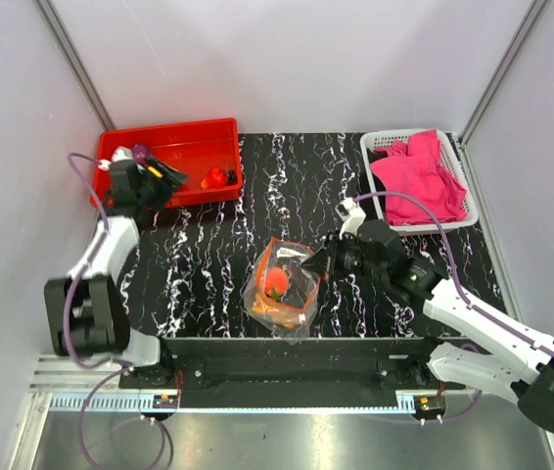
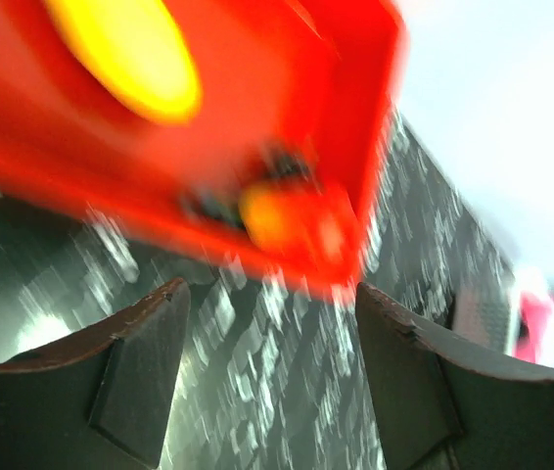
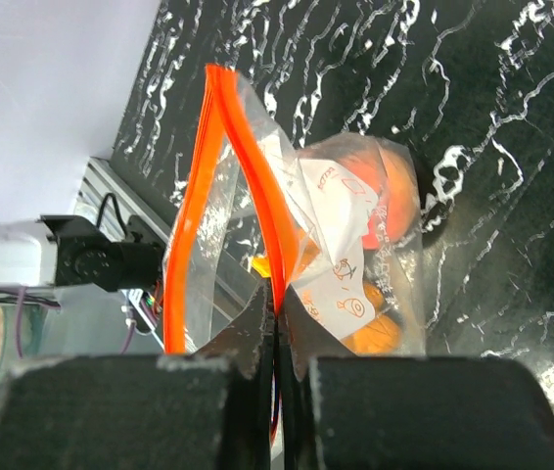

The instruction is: Open the zip-top bag and remove the fake food

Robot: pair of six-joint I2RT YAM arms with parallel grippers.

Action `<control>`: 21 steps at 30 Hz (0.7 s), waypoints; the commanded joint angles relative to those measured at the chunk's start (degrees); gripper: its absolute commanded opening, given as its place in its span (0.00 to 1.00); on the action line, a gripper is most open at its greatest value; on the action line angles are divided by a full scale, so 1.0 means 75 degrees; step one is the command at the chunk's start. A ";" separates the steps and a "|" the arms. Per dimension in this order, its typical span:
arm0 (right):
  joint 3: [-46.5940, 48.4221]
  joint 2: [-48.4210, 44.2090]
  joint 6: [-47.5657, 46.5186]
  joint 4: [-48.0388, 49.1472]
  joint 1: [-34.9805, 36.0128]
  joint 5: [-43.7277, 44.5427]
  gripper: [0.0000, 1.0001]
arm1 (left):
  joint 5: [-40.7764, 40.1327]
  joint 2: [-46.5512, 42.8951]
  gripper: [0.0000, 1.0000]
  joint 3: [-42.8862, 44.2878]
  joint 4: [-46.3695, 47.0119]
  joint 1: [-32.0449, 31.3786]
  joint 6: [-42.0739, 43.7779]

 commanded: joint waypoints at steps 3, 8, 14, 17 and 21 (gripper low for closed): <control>0.0708 0.0328 0.0100 0.0196 -0.0064 -0.0308 0.00 | -0.0047 -0.3523 0.67 -0.2185 0.0621 -0.1988 -0.0294; 0.0872 0.0481 0.0030 0.0149 -0.0064 -0.0566 0.00 | -0.0831 -0.5626 0.63 -0.3100 -0.0407 -0.4039 -0.0422; 0.1142 0.0843 0.0018 0.0172 -0.0064 -0.0707 0.00 | 0.0043 -0.6895 0.58 -0.4039 -0.0388 -0.5025 -0.1021; 0.1189 0.0914 0.0041 0.0184 -0.0064 -0.0730 0.00 | 0.0677 -0.6381 0.55 -0.3782 -0.0364 -0.5423 -0.0834; 0.1213 0.0938 0.0088 0.0184 -0.0064 -0.0847 0.00 | 0.0773 -0.5444 0.54 -0.2847 -0.0925 -0.6358 -0.0214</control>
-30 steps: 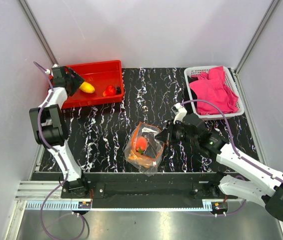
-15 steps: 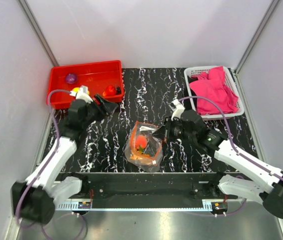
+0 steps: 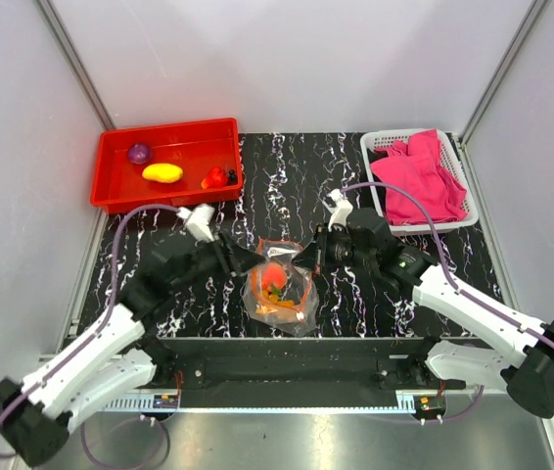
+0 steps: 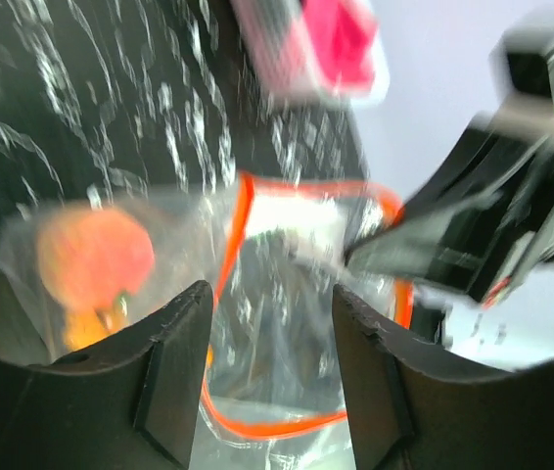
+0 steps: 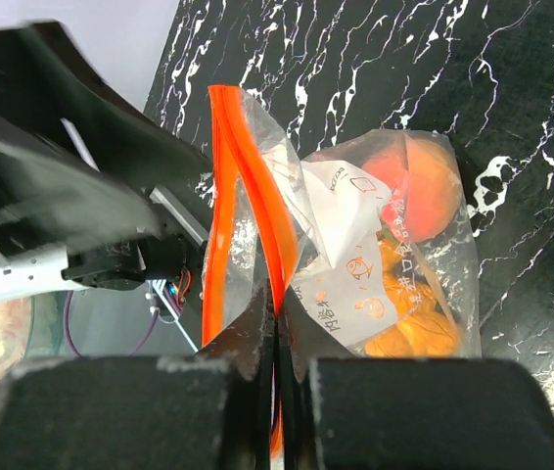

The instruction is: Open the zip-top bag and remove the fake food

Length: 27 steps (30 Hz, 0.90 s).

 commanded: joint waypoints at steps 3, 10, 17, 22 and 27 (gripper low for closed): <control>0.0332 -0.0004 0.0103 0.0210 -0.0061 -0.0227 0.00 | -0.0008 0.1479 0.49 0.1461 -0.0700 -0.1349 0.0651; 0.0297 -0.0132 0.0431 0.0257 -0.0061 -0.0227 0.00 | -0.2083 0.2090 0.39 0.1944 -0.0924 -0.2360 0.0172; 0.0215 -0.0179 0.0712 0.0514 -0.0050 -0.0262 0.00 | -0.3234 0.3061 0.33 0.1955 -0.0994 -0.3063 -0.0684; 0.0051 -0.0238 0.0970 0.0878 -0.0061 -0.0355 0.00 | -0.3901 0.3368 0.30 0.1873 -0.1134 -0.3274 -0.0697; -0.0089 -0.0261 0.1064 0.1018 -0.0061 -0.0473 0.00 | -0.4873 0.3437 0.28 0.2002 -0.1451 -0.3614 -0.0041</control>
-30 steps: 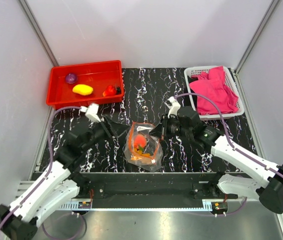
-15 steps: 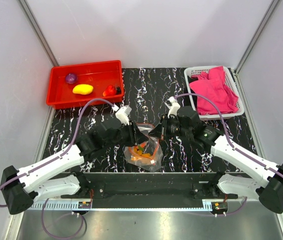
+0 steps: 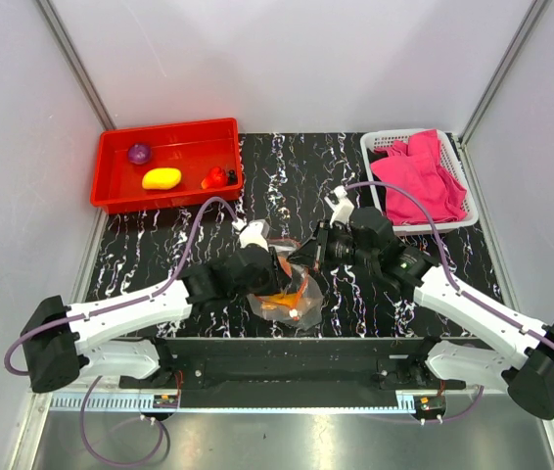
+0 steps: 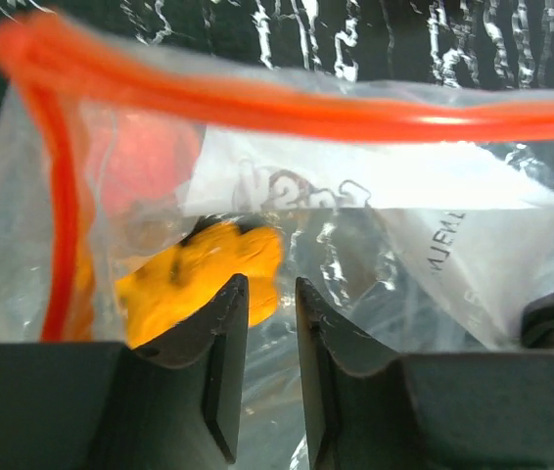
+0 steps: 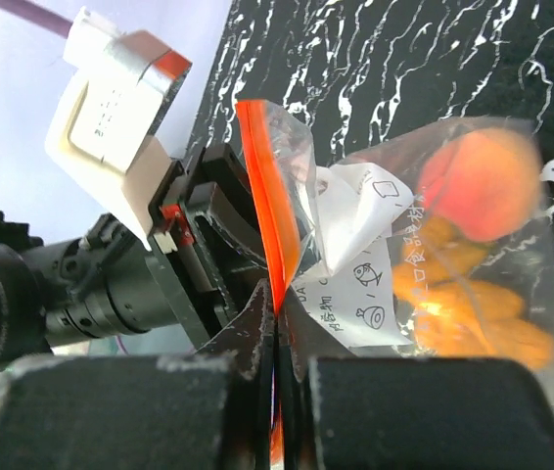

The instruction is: Open the zip-top bag and remove the fake food

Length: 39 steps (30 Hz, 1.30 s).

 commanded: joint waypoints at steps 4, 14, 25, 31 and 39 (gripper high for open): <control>-0.0189 -0.0052 0.0365 0.0748 -0.0044 -0.0550 0.00 | -0.1636 0.0160 0.37 0.0397 -0.0108 -0.0383 0.0733; -0.0319 0.0183 0.1127 0.1674 -0.0044 -0.1101 0.00 | -0.2234 0.0535 0.38 -0.0023 0.0536 -0.0442 0.0793; -0.0400 0.0605 0.1947 0.2681 -0.0044 -0.1733 0.00 | -0.2879 0.0348 0.38 -0.0388 0.0596 -0.0442 0.0781; -0.0400 0.1179 0.2603 0.3724 -0.0044 -0.2318 0.00 | -0.3137 -0.0554 0.38 -0.0985 0.0021 -0.0442 -0.0015; -0.0892 0.1250 0.2393 0.3713 -0.0102 -0.2320 0.00 | -0.3453 -0.0521 0.46 -0.1045 -0.0283 -0.0442 -0.0086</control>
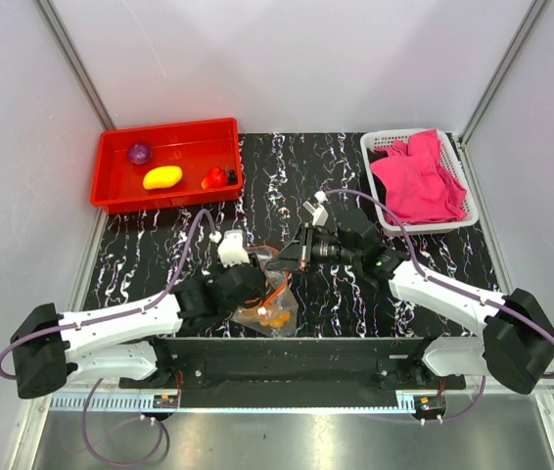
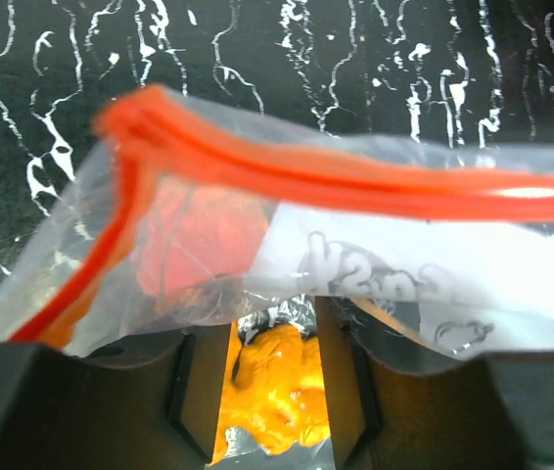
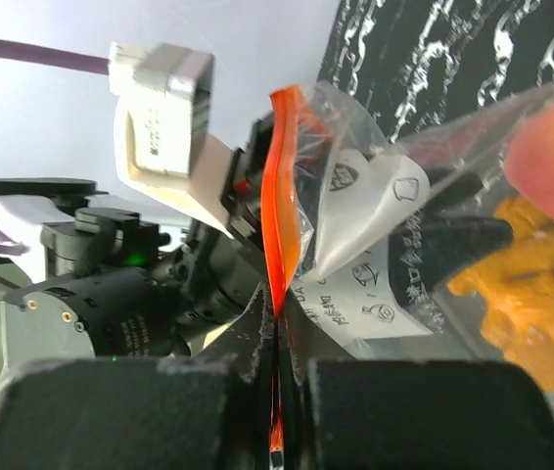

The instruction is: Open the zip-top bag and remove the fake food

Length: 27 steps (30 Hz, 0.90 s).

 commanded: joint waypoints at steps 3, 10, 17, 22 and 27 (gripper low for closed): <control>-0.0549 -0.0210 0.0141 0.0601 -0.0120 -0.0236 0.00 | -0.0873 0.0541 0.48 0.0092 -0.0287 -0.0019 -0.0440; -0.0820 -0.0422 0.0141 0.0601 -0.0284 -0.0283 0.00 | -0.1201 0.1234 0.49 0.0279 -0.0404 -0.0008 -0.0569; -0.0831 -0.0398 0.0106 0.0613 -0.0284 -0.0365 0.00 | -0.1412 0.1808 0.70 0.0595 -0.0510 0.0051 -0.0639; -0.0738 -0.0422 0.0094 0.0555 -0.0296 -0.0412 0.00 | -0.1600 0.2054 0.74 0.0596 -0.0195 0.0121 -0.0465; -0.0632 -0.0363 0.0071 0.0508 -0.0307 -0.0470 0.00 | -0.1588 0.2488 0.90 0.0619 0.0123 0.0332 -0.0218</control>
